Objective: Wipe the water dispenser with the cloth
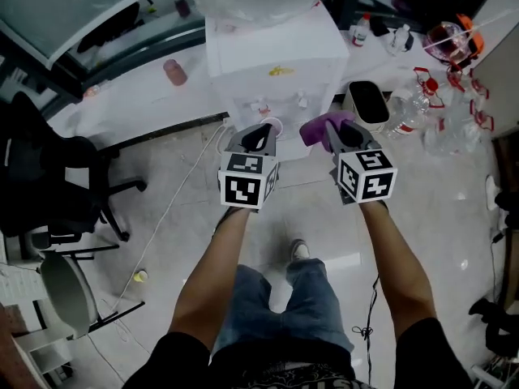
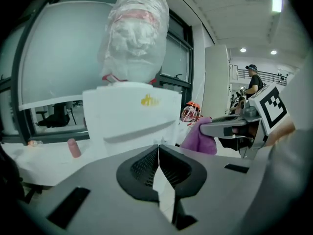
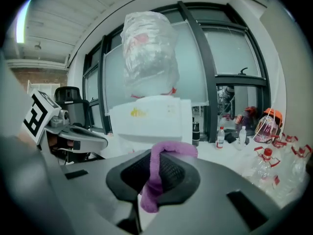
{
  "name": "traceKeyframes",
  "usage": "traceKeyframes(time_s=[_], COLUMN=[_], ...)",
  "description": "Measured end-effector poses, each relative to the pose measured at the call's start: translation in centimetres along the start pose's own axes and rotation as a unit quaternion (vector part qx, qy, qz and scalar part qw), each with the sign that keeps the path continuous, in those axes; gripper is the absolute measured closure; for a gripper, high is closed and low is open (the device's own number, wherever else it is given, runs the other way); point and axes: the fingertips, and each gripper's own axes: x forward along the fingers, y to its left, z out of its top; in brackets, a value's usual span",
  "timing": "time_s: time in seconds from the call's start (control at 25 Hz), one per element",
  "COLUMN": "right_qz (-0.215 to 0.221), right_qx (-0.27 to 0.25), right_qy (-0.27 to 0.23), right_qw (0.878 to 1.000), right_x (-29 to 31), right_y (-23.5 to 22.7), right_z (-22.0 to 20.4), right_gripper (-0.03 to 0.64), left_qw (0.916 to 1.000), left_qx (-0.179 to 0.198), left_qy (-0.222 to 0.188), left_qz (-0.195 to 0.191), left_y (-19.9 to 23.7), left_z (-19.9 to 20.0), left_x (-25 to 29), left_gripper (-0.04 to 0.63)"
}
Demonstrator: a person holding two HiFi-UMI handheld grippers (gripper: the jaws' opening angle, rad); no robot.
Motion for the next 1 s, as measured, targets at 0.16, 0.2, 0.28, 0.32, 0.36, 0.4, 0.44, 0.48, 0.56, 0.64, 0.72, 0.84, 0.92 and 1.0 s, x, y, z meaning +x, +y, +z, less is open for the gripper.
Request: traceKeyframes(time_s=[0.16, 0.2, 0.28, 0.32, 0.36, 0.4, 0.44, 0.48, 0.56, 0.64, 0.72, 0.84, 0.92, 1.0], right_qz=[-0.002, -0.002, -0.002, -0.001, 0.001, 0.003, 0.006, 0.008, 0.016, 0.031, 0.048, 0.054, 0.062, 0.068], right_qx=[-0.002, -0.002, -0.002, -0.006, -0.010, -0.015, -0.019, -0.023, -0.033, -0.040, -0.037, -0.045, -0.057, -0.069], right_qy=[-0.021, -0.025, -0.036, -0.043, -0.050, -0.056, -0.061, -0.066, -0.075, -0.082, -0.091, -0.095, -0.095, -0.093], right_qw=[1.000, 1.000, 0.999, 0.999, 0.999, 0.998, 0.998, 0.998, 0.996, 0.995, 0.994, 0.993, 0.992, 0.991], right_x=[-2.9, -3.7, -5.3, -6.2, -7.0, -7.7, -8.4, -9.0, -10.1, -11.2, -12.3, -13.0, -12.7, -12.4], right_y=[0.7, 0.9, 1.1, 1.2, 1.4, 1.7, 1.9, 2.1, 2.5, 3.0, 3.0, 2.8, 3.4, 3.9], right_z=[7.1, 8.8, 12.4, 14.2, 15.8, 17.3, 18.6, 19.9, 22.2, 24.0, 25.3, 25.9, 26.1, 26.1], right_gripper=[0.584, 0.584, 0.584, 0.584, 0.584, 0.584, 0.584, 0.584, 0.584, 0.584, 0.584, 0.584, 0.584, 0.584], left_qw=[1.0000, 0.9999, 0.9998, 0.9997, 0.9995, 0.9993, 0.9992, 0.9990, 0.9985, 0.9979, 0.9969, 0.9950, 0.9938, 0.9929], left_qx=[0.001, 0.001, 0.006, 0.010, 0.013, 0.017, 0.019, 0.021, 0.022, 0.020, 0.020, 0.018, 0.017, 0.018], left_qy=[-0.008, -0.010, -0.017, -0.022, -0.026, -0.030, -0.033, -0.035, -0.042, -0.051, -0.061, -0.074, -0.079, -0.080], left_qz=[-0.001, 0.001, 0.005, 0.008, 0.011, 0.013, 0.016, 0.019, 0.026, 0.034, 0.045, 0.064, 0.077, 0.087], left_y=[-0.9, -1.1, -1.4, -1.5, -1.5, -1.4, -1.2, -1.0, -0.8, -0.9, -1.1, -1.3, -1.0, -0.9], left_z=[6.1, 7.6, 10.8, 12.3, 13.7, 15.0, 16.2, 17.3, 19.2, 20.5, 21.3, 21.8, 21.8, 21.5], left_x=[-3.4, -4.3, -6.1, -7.0, -7.9, -8.8, -9.6, -10.3, -11.8, -13.2, -14.1, -15.2, -15.9, -16.4], left_gripper=[0.569, 0.569, 0.569, 0.569, 0.569, 0.569, 0.569, 0.569, 0.569, 0.569, 0.569, 0.569, 0.569, 0.569])
